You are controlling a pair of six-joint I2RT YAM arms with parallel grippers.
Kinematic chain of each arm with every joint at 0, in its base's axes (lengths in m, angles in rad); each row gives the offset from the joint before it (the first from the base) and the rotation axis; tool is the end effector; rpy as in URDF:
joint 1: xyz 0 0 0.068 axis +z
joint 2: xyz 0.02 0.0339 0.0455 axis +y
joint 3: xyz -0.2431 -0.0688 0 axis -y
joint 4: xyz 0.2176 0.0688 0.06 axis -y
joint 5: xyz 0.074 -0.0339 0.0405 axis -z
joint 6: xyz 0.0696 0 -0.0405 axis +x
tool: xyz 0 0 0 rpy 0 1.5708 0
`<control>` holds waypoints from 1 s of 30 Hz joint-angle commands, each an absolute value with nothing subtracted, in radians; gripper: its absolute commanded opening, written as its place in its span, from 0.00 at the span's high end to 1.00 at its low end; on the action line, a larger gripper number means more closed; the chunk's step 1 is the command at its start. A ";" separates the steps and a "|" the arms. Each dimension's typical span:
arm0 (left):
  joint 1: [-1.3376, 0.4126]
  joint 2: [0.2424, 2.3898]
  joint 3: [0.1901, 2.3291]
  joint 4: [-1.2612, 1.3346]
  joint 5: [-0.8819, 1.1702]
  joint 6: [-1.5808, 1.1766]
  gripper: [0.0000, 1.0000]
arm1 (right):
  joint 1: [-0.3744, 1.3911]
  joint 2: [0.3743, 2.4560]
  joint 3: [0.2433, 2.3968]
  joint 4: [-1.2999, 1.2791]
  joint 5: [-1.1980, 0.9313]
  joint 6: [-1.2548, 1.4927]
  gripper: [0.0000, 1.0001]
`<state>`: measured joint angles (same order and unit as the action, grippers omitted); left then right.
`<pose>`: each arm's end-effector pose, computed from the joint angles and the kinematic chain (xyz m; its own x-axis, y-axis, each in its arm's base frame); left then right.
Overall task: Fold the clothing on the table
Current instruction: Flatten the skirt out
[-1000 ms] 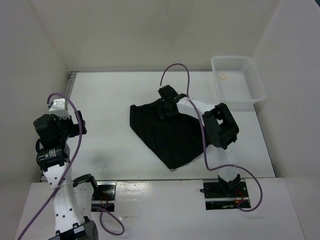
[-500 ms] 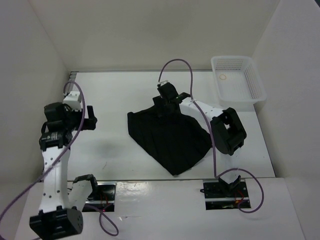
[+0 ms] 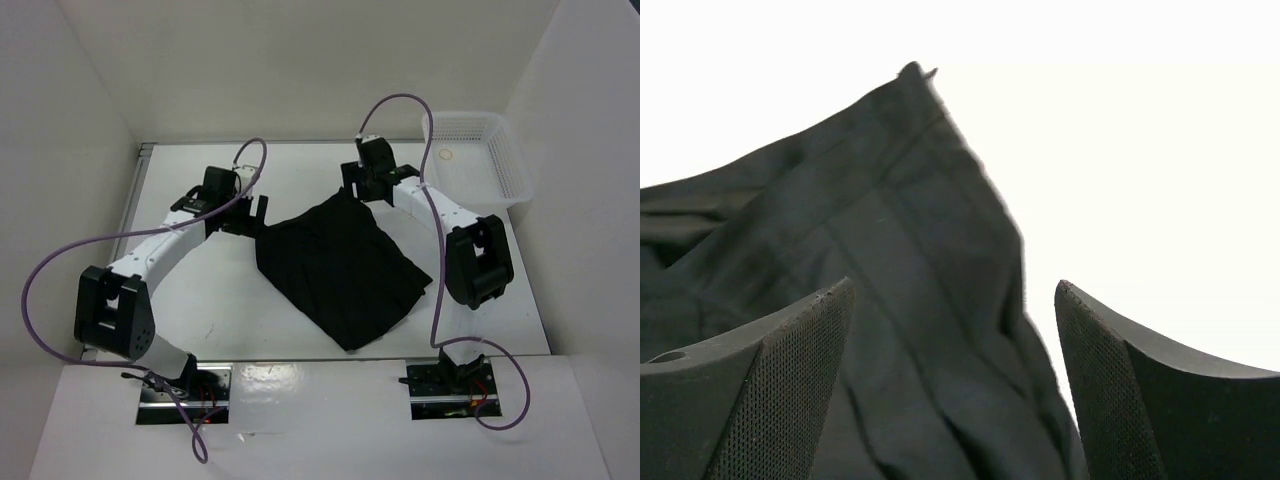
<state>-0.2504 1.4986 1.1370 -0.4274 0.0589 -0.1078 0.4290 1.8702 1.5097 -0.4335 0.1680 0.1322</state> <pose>0.3171 -0.0853 0.2333 -0.7145 0.0719 -0.6960 0.2119 0.9702 -0.1173 0.3836 0.1626 0.2235 -0.6829 -0.1695 -0.7106 -0.2154 0.9762 -0.0258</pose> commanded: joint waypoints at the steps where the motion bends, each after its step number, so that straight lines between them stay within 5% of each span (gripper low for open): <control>1: -0.284 1.490 1.149 -0.287 -0.081 -0.259 0.13 | 0.379 1.807 1.508 -0.402 0.160 0.117 0.15; 3: -0.319 1.480 1.128 -0.255 -0.130 -0.319 0.22 | 0.354 1.807 1.508 -0.402 0.146 0.117 0.15; 13: -0.440 1.675 1.218 -0.296 -0.379 -0.423 0.32 | 0.339 1.848 1.540 -0.423 0.123 0.117 0.15; 30: -0.459 1.798 1.266 -0.348 -0.388 -0.446 0.48 | 0.339 1.858 1.540 -0.423 0.114 0.117 0.15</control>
<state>-0.4553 1.8107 1.2266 -0.3481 -0.3656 -0.4255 0.3340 1.8687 1.5089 -0.4351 0.1177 0.1215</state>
